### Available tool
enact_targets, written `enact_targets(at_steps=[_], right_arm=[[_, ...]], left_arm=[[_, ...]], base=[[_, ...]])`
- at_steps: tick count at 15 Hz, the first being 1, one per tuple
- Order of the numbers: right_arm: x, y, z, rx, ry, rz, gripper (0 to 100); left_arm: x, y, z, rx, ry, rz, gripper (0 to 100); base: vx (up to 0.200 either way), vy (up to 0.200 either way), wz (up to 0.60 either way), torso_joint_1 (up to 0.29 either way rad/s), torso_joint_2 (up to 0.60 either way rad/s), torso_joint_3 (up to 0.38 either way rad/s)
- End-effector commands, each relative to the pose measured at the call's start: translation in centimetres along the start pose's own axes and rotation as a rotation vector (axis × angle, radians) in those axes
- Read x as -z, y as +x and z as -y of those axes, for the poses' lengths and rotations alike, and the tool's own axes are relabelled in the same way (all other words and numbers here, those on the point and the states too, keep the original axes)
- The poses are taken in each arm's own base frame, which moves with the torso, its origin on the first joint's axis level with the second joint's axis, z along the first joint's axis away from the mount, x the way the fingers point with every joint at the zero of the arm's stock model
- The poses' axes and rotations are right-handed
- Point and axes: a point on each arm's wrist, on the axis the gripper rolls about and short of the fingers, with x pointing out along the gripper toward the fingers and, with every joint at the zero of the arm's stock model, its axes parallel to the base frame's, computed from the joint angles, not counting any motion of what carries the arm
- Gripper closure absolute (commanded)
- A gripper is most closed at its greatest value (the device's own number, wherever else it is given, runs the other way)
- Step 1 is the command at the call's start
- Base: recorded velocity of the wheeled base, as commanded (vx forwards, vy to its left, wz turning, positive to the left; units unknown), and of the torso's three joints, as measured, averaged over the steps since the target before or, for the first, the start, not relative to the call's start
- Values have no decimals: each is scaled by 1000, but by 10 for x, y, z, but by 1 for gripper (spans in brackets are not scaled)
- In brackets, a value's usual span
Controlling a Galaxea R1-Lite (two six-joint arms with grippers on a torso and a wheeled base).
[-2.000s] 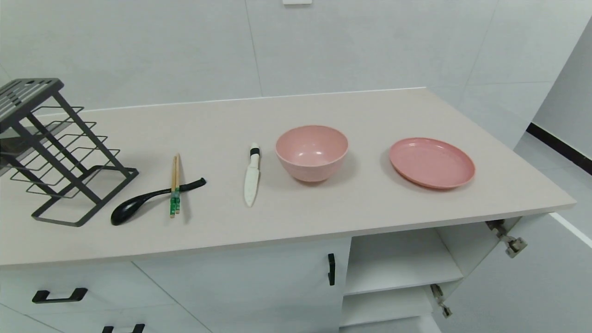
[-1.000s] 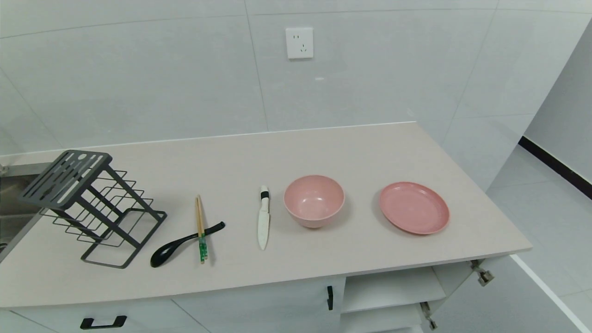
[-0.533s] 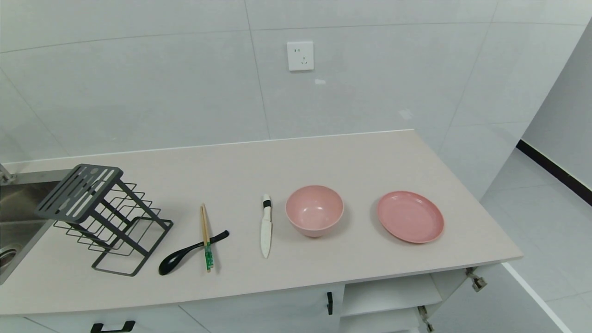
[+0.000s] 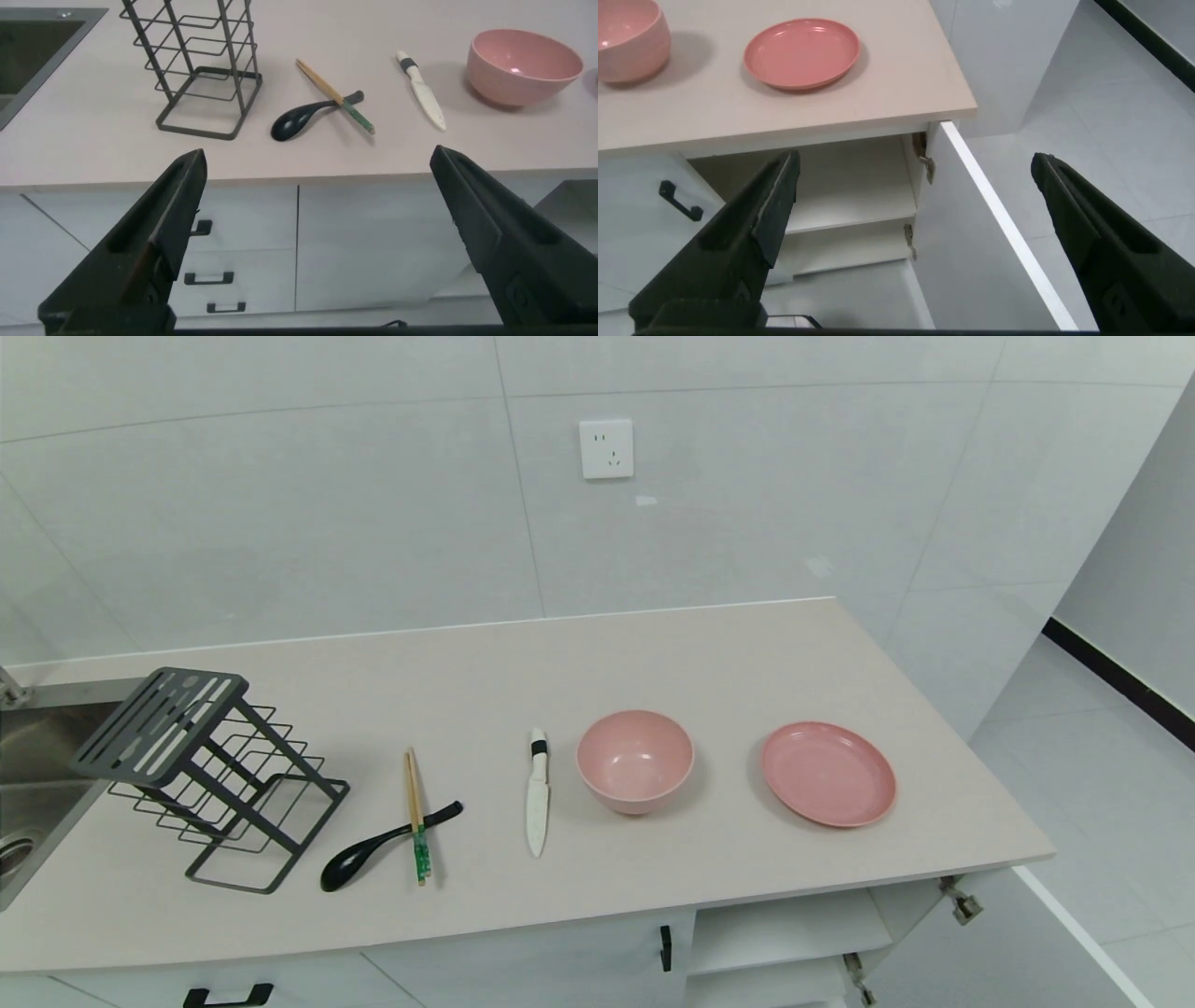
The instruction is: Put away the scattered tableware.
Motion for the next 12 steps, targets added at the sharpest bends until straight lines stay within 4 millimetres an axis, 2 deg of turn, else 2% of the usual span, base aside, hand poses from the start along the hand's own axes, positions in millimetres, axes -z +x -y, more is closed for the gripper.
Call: enact_targets(at_steps=[1, 3, 4, 12], right_arm=[[0, 0, 0, 0, -1, -2, 0], [0, 0, 0, 0, -1, -2, 0], [0, 0, 0, 0, 1, -2, 0], [0, 0, 0, 0, -1, -2, 0]], left_arm=[[0, 0, 0, 1, 0, -1, 0], [0, 0, 0, 1, 0, -1, 0], [0, 0, 0, 1, 0, -1, 0], [0, 0, 0, 1, 0, -1, 0]], base=[[0, 0, 0, 0, 0, 0], [0, 0, 0, 0, 0, 0], [0, 0, -600, 2, 7, -2], [0, 0, 0, 6, 1, 0]])
